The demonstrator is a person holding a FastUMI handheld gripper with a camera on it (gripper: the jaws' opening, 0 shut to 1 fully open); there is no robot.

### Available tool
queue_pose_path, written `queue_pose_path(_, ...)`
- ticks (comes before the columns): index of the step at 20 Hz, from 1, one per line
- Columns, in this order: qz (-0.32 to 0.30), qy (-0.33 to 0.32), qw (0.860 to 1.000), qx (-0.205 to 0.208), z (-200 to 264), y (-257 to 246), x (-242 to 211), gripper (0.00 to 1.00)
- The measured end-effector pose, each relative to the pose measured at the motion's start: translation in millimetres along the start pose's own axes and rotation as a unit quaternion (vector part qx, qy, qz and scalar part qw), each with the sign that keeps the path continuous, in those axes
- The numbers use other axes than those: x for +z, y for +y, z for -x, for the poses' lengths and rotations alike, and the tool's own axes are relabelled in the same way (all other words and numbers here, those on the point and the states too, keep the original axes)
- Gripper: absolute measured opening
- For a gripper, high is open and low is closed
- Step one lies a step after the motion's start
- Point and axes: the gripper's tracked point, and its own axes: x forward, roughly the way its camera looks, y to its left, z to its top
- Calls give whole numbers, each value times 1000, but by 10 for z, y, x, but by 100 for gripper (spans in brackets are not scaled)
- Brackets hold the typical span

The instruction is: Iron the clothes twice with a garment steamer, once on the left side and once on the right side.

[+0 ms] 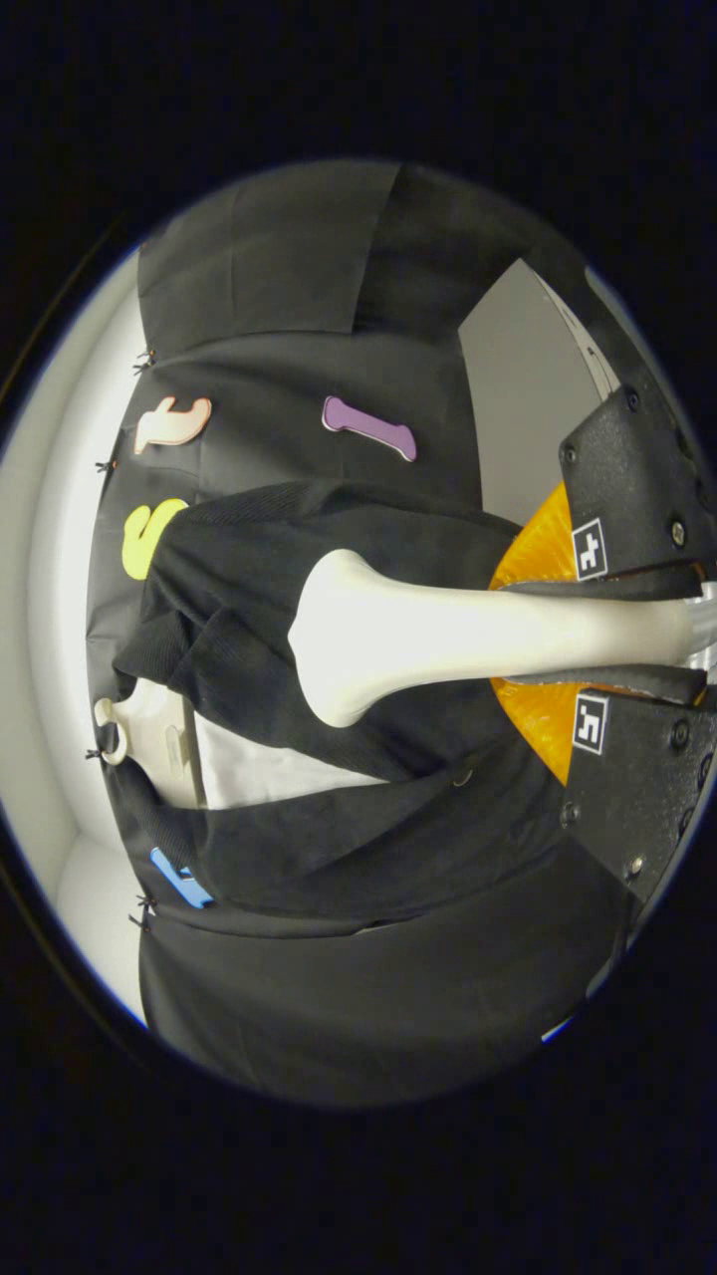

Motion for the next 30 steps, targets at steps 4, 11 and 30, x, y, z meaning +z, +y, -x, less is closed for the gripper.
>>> queue_pose_path(4, -2, 13, 1000, -1, -72, -36, -190, 28)
queue_pose_path(11, 3, 41, 999, -2, -77, -64, -590, 28)
queue_pose_path(30, 7, 111, 994, -13, -82, -226, -1661, 28)
